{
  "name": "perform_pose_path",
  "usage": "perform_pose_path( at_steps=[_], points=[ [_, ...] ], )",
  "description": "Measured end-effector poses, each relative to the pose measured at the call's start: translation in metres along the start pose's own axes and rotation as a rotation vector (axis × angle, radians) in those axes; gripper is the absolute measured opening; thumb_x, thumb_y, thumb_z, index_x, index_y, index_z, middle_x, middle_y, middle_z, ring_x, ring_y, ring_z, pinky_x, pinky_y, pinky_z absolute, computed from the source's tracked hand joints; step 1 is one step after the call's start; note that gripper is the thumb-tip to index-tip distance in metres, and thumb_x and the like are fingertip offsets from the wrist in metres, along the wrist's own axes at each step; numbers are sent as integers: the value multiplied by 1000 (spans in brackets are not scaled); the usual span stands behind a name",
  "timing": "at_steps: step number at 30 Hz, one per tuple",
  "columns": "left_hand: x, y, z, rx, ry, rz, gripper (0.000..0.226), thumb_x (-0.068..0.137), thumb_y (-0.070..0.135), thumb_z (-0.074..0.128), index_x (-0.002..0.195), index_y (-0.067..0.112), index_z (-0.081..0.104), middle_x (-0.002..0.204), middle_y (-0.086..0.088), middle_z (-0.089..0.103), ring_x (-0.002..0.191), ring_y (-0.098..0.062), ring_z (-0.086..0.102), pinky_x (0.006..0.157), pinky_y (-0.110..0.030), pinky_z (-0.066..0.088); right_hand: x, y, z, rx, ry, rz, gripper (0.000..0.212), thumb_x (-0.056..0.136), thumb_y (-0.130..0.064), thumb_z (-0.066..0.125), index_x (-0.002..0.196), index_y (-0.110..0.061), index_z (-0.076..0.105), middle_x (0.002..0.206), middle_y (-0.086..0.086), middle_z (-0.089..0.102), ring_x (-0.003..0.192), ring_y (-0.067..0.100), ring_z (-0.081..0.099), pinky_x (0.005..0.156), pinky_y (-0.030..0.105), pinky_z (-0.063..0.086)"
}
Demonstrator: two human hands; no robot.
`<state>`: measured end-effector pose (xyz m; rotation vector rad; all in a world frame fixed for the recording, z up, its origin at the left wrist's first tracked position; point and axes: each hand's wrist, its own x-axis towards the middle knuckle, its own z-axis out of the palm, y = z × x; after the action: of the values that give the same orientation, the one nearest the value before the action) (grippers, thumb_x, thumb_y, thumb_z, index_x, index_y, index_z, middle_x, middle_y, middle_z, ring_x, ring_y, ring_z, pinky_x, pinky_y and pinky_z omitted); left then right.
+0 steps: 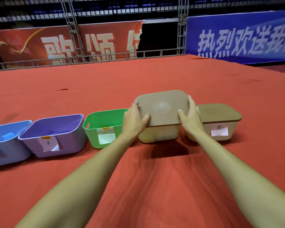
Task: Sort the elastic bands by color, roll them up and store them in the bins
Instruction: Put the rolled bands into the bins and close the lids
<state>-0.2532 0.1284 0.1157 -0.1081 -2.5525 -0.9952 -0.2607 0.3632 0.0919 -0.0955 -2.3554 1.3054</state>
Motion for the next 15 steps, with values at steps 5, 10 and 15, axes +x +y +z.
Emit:
perform_pose_path(
  at_steps=[5,10,15],
  points=[
    [49,5,9,-39,-80,-100,63,99,34,69,151,6,47,151,-13,56,141,-31,49,105,-35,41,49,5,10,-169,-133,81,67,104,-37,56,163,-19,31,153,23,43,144,38,42,117,45,36],
    [61,-6,30,16,-150,-168,56,97,30,67,144,4,50,145,-14,59,134,-33,54,88,-30,39,72,15,25,-249,-171,93,69,101,-39,58,161,-15,33,153,21,48,144,39,42,117,47,37],
    [61,-16,38,31,-104,-188,50,95,27,64,138,4,53,138,-16,62,128,-35,57,84,-32,38,81,16,36,-281,-200,99,68,99,-37,60,159,-13,38,150,20,53,146,38,41,116,45,39]
  ],
)
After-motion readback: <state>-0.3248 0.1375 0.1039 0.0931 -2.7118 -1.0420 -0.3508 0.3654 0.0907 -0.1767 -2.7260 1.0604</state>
